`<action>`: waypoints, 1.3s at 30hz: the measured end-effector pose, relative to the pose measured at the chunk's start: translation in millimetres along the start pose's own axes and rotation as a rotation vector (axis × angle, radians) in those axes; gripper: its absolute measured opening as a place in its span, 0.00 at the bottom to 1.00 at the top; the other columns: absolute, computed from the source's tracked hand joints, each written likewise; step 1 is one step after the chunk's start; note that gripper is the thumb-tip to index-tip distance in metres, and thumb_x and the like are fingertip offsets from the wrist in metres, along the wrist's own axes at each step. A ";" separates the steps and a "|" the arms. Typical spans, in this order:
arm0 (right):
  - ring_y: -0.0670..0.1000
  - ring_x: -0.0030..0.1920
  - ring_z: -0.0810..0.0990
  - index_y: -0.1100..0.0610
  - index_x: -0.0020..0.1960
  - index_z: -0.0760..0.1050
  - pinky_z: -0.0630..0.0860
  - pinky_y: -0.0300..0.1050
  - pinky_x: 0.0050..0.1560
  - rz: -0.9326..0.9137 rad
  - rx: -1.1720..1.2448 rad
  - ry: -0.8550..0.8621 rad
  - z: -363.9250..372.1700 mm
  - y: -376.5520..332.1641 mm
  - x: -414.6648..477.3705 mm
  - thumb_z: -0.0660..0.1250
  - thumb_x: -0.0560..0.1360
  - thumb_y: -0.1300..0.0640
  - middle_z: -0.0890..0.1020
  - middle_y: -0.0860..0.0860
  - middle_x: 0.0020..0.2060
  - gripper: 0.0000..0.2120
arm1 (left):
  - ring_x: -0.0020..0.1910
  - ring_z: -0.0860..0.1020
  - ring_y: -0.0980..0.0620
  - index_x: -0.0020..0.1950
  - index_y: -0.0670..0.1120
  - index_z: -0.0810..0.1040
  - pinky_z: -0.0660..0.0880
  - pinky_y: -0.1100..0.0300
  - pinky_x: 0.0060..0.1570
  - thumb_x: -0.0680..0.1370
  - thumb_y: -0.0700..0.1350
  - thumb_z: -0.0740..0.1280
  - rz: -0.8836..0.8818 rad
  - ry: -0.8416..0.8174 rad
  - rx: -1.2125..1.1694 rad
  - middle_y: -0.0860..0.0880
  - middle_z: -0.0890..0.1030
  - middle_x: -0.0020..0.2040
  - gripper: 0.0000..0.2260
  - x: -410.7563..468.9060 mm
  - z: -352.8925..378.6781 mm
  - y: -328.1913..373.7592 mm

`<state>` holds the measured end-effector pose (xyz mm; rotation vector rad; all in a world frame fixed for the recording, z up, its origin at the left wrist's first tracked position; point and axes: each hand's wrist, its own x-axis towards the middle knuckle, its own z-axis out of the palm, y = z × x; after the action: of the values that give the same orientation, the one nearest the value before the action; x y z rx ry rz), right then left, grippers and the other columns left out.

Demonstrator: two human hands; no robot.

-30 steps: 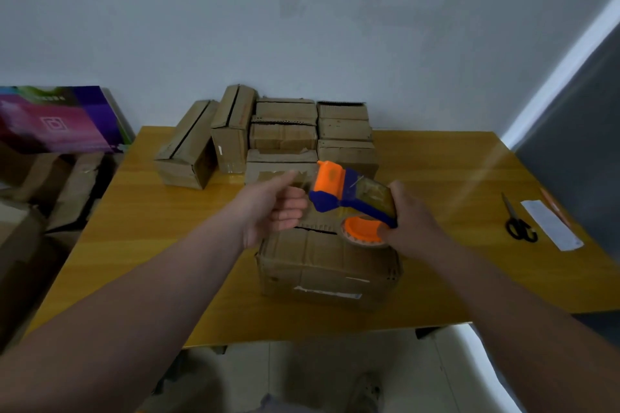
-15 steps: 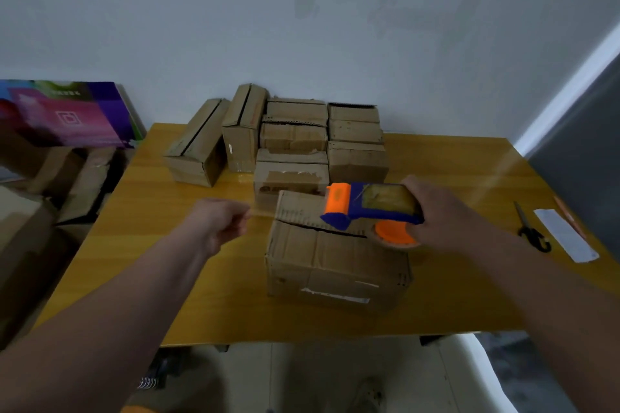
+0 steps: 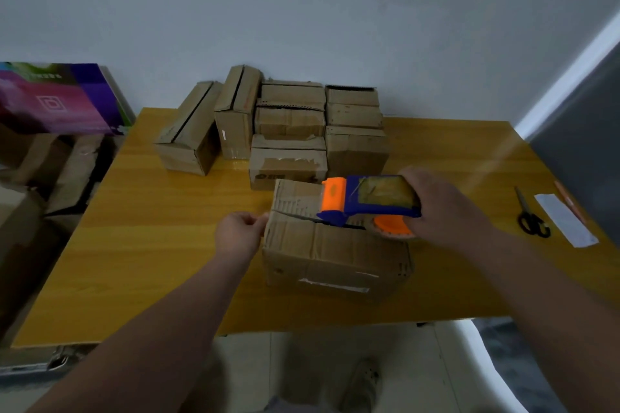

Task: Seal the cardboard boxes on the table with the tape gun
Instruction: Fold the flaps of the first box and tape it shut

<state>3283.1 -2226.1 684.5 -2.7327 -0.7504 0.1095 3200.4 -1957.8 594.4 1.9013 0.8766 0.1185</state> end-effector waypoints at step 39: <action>0.46 0.46 0.73 0.29 0.70 0.53 0.77 0.45 0.43 0.018 -0.119 -0.194 -29.9 72.8 -27.1 0.70 0.73 0.52 0.70 0.46 0.51 0.37 | 0.76 0.49 0.47 0.78 0.51 0.43 0.39 0.36 0.72 0.63 0.66 0.74 0.833 -0.658 1.129 0.49 0.49 0.78 0.56 9.1 16.5 77.9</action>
<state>3299.7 -2307.5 690.2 -2.8719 -0.8075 0.3494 3254.9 -1983.1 647.5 2.9521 -0.4890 -0.5968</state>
